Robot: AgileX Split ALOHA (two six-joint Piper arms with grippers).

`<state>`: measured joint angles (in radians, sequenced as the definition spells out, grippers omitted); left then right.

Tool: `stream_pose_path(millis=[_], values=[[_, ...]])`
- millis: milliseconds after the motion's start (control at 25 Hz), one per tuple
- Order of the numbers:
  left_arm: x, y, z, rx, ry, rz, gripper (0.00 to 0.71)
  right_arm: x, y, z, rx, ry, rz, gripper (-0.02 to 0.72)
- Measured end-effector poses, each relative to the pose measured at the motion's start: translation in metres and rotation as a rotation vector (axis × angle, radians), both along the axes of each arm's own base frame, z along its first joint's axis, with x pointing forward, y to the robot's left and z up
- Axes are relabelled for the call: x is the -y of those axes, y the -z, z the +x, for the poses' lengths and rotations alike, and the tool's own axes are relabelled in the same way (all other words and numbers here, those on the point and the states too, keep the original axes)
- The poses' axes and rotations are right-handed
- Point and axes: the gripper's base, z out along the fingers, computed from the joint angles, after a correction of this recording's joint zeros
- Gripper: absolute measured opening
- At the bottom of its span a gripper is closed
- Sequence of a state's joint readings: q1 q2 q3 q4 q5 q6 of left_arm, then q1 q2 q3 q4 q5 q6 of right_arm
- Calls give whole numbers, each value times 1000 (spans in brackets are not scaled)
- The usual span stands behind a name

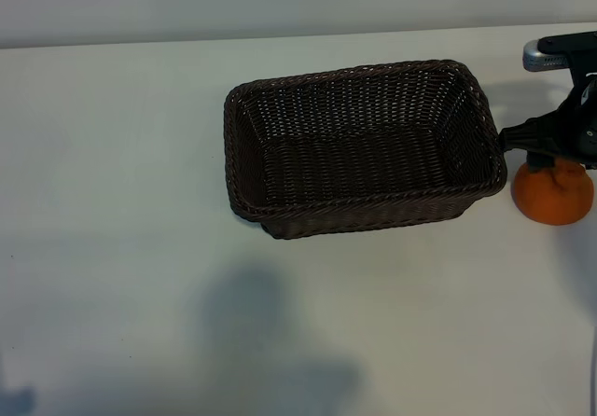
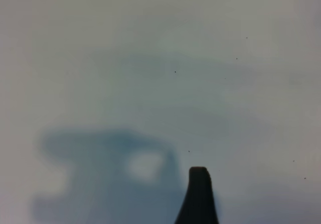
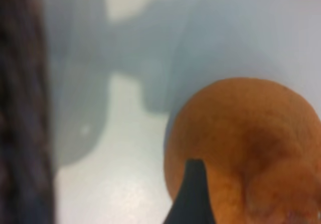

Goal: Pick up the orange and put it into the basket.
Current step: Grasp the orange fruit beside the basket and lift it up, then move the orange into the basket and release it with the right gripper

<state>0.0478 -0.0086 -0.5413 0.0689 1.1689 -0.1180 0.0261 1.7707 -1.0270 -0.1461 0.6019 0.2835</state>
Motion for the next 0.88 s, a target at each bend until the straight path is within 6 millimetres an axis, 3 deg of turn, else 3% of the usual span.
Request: stream_pose_path(millis=[200,280,360,480,560,880], values=[[0,0,0,0,0,0,593,10,18,2,-47,32,0,588],[0,0,0,0,0,0,593,11,24,3,-65,34,0,553],[0,0,0,0,1,1,593,11,25,3,-70,34,0,449],[0,0,0,0,1,1,593,11,25,3,-71,38,1,176],[0,0,0,0,3,3,593,11,24,4,-70,44,2,96],[0,0,0,0,2,3,593,12,17,6,-114,50,-5,93]])
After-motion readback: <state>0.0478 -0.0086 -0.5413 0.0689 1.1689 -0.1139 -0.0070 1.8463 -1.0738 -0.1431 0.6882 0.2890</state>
